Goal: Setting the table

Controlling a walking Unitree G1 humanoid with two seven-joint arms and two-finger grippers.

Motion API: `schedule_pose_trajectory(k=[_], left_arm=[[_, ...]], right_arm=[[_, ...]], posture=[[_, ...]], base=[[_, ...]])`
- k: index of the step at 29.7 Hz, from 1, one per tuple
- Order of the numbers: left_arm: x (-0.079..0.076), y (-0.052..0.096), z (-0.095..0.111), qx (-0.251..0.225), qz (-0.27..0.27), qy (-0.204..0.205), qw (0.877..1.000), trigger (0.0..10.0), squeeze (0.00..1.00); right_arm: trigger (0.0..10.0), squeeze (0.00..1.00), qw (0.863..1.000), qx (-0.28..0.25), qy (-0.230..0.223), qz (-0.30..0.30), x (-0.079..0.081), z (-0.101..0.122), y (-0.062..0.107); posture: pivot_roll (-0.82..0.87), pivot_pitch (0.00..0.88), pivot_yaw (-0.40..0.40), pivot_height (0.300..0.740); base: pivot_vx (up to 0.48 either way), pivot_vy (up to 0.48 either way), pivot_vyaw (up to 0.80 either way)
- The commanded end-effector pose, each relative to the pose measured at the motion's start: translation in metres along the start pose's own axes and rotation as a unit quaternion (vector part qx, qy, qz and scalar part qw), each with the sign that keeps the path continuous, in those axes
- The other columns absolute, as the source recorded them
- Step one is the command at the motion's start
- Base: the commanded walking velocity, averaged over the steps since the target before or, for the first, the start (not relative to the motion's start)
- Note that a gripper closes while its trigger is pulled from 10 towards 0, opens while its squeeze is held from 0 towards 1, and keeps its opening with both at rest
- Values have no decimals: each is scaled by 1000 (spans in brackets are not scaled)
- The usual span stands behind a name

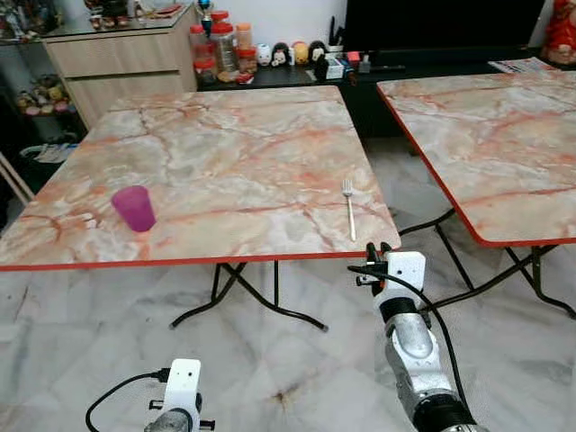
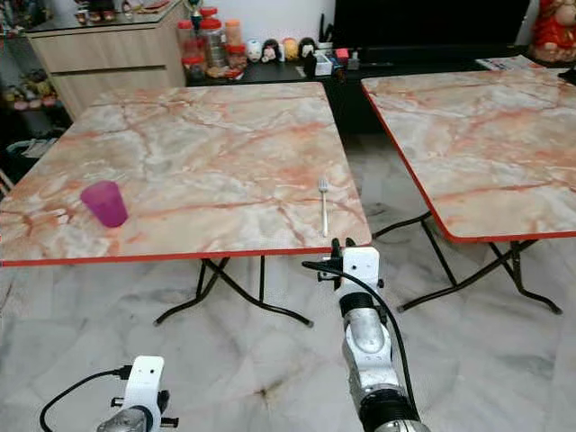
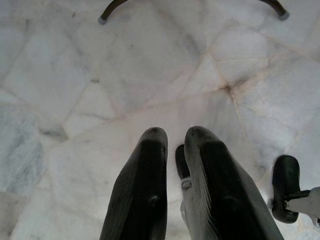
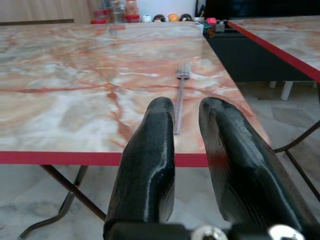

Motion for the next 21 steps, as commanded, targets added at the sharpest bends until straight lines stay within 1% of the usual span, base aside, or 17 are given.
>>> schedule_pose_trajectory(k=[1,14,21], left_arm=[[4,1,-2,5,8,0,1000,10000,0],[2,0,-3,6,7,1,1000,10000,0],[2,0,-2,4,6,2,1000,10000,0]], right_arm=[[10000,0,1000,-5,-4,3,2,3,-2],[10000,0,1000,-11,-6,11,7,5,-2],[10000,0,1000,-11,-4,11,6,5,-2]], posture=[[-71,0,27,740],[-72,0,25,740],[-72,0,24,740]], base=[[345,0,0],[355,0,0],[361,0,0]])
Point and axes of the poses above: a point about 5 cm out from each wrist's last joint towards the gripper, its own y axis pointing back from the gripper into the wrist, its own z axis along the axis of the wrist's last joint, x = y × z, the point moved 3 cm from there along -y, pointing out of the wrist towards the gripper, and after that the axes turned 8 degrees about y, right-handed, at the moved point
